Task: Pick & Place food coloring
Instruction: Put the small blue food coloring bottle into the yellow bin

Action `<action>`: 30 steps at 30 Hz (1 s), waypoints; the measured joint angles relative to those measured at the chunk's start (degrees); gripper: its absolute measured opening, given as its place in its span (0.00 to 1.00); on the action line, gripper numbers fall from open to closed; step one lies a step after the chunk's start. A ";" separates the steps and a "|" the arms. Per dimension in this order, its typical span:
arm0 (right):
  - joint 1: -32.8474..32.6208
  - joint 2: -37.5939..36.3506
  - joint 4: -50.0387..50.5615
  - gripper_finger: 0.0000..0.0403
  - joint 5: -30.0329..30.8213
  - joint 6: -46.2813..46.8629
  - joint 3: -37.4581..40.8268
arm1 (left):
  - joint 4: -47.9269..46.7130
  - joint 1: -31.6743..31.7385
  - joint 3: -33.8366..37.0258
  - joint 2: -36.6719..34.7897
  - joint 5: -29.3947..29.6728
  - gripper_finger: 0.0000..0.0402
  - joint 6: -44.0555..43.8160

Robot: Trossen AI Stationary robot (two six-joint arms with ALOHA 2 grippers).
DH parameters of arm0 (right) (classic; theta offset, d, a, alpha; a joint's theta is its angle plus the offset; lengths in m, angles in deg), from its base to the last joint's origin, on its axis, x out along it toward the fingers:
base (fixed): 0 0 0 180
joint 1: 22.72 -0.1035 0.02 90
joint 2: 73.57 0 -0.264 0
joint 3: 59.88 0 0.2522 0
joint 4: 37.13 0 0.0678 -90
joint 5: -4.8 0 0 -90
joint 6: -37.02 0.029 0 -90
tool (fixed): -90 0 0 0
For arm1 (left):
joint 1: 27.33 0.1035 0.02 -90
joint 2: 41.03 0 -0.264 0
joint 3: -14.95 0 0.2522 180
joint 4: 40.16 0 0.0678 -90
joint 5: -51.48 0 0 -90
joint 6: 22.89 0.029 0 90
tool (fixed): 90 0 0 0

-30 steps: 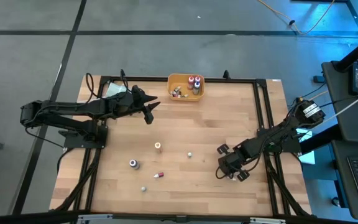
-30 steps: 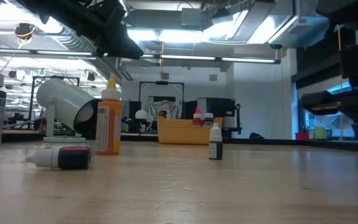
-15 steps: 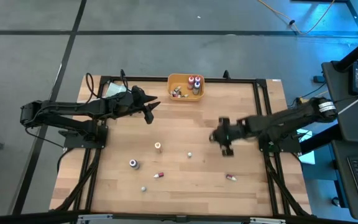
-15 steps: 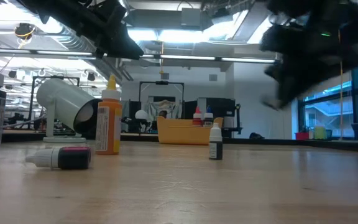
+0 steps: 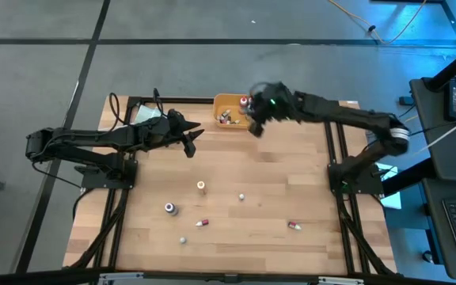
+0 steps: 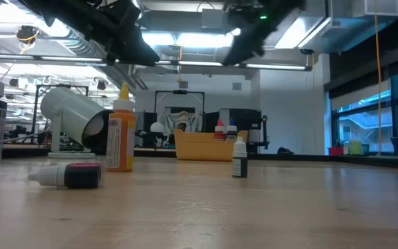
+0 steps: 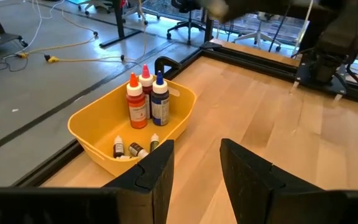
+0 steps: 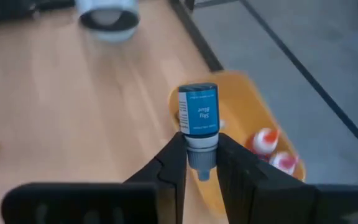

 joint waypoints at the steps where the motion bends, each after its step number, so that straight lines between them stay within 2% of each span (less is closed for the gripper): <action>1: 0.95 2.48 0.64 0.18 -0.16 0.63 -3.09 | 0.00 0.00 0.00 0.00 -0.01 0.32 -0.01; 7: 4.99 18.67 9.11 0.18 -4.22 2.84 -21.18 | 0.00 0.00 0.00 0.00 -0.36 0.32 -0.05; 12: 5.77 29.97 13.52 0.19 -4.59 2.40 -30.38 | 0.00 0.00 0.00 0.00 -0.40 0.32 -0.05; 20: 6.42 39.77 15.79 0.19 -4.57 2.16 -33.57 | -0.02 0.00 -0.01 0.00 -0.42 0.32 -0.05; 30: 6.35 43.49 14.91 0.20 -4.57 2.11 -33.59 | 0.00 0.00 0.00 0.00 -0.30 0.32 -0.02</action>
